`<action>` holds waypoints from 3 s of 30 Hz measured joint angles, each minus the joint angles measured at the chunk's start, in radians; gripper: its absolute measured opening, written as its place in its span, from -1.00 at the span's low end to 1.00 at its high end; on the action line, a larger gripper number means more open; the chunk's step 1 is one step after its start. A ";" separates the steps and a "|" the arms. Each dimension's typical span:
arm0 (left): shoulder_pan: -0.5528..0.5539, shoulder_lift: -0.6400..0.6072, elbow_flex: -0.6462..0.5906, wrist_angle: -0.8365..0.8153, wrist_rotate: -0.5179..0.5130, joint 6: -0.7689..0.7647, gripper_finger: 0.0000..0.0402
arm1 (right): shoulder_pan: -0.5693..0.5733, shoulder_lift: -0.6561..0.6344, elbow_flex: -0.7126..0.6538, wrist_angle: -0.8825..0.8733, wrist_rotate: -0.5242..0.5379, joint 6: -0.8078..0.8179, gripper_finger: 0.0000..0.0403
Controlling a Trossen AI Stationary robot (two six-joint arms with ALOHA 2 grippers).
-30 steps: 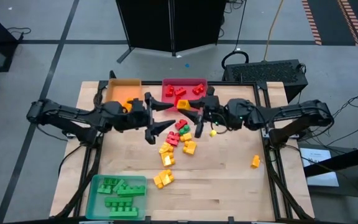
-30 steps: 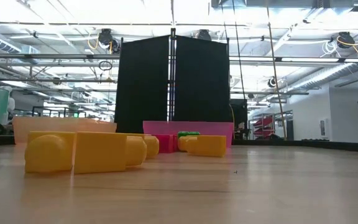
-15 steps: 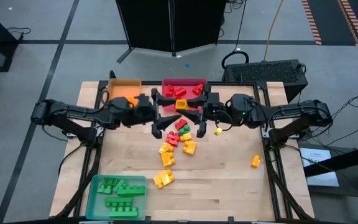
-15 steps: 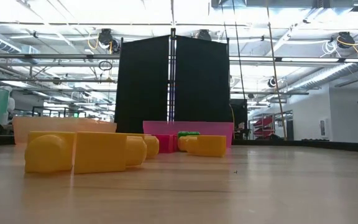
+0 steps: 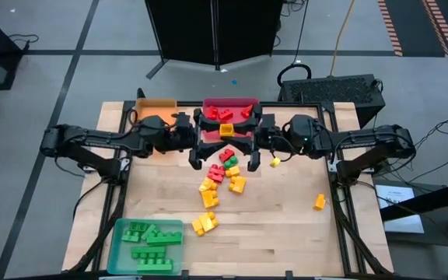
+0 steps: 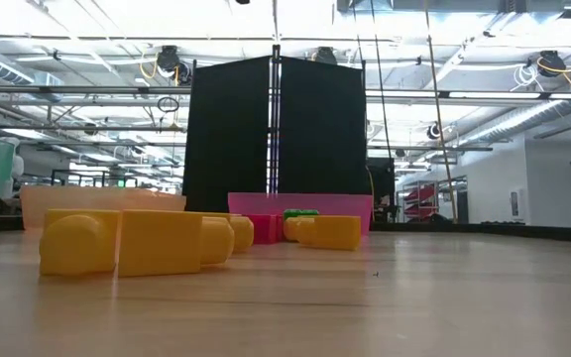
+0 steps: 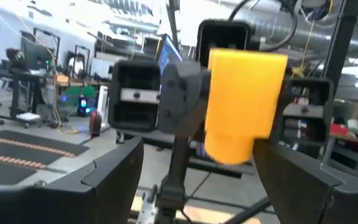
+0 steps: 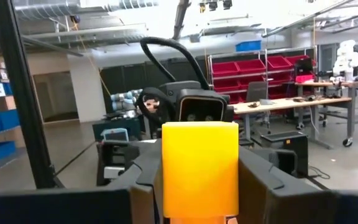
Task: Sort blocks
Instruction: Put the yellow game piece into the yellow bin
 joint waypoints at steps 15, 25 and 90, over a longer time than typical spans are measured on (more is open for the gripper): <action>-0.002 0.008 -0.001 0.003 0.043 -0.008 0.51 | -0.001 0.077 0.002 0.086 -0.055 0.059 -0.44; -0.001 0.020 -0.002 0.008 0.059 -0.027 0.38 | -0.002 0.079 0.002 0.077 -0.074 0.076 -0.44; 0.589 -0.276 -0.236 -1.367 -0.305 -0.347 -0.41 | 0.015 -0.280 0.000 -0.498 0.029 0.079 0.00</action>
